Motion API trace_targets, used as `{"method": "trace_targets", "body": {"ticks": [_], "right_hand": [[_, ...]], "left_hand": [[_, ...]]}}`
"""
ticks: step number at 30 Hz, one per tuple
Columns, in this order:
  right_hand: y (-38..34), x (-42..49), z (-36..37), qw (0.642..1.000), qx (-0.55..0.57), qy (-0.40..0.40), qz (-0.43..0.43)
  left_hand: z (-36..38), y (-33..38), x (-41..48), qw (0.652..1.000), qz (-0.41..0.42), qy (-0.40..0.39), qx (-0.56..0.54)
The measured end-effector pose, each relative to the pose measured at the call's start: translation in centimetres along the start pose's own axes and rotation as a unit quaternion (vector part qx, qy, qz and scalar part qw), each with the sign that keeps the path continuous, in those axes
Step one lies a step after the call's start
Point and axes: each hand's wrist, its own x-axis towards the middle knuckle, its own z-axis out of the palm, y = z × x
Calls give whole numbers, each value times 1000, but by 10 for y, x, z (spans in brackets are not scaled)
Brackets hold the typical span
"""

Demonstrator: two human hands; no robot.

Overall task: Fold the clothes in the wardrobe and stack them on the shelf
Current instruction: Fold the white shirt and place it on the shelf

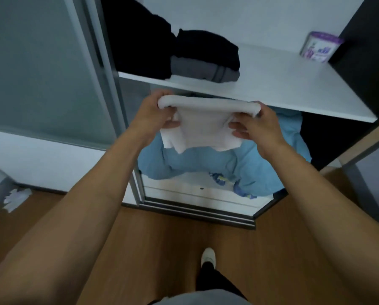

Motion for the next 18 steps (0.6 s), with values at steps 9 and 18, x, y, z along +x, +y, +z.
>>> {"method": "trace_targets", "body": {"ticks": [9,18], "right_hand": [[-39,123,-4,889,450,-82,-5],[-91,304,3,942,313,26,-121]], "left_hand": [[19,49,120,976,57,32,-209],[53,119,275,955,177,217,-97]]}}
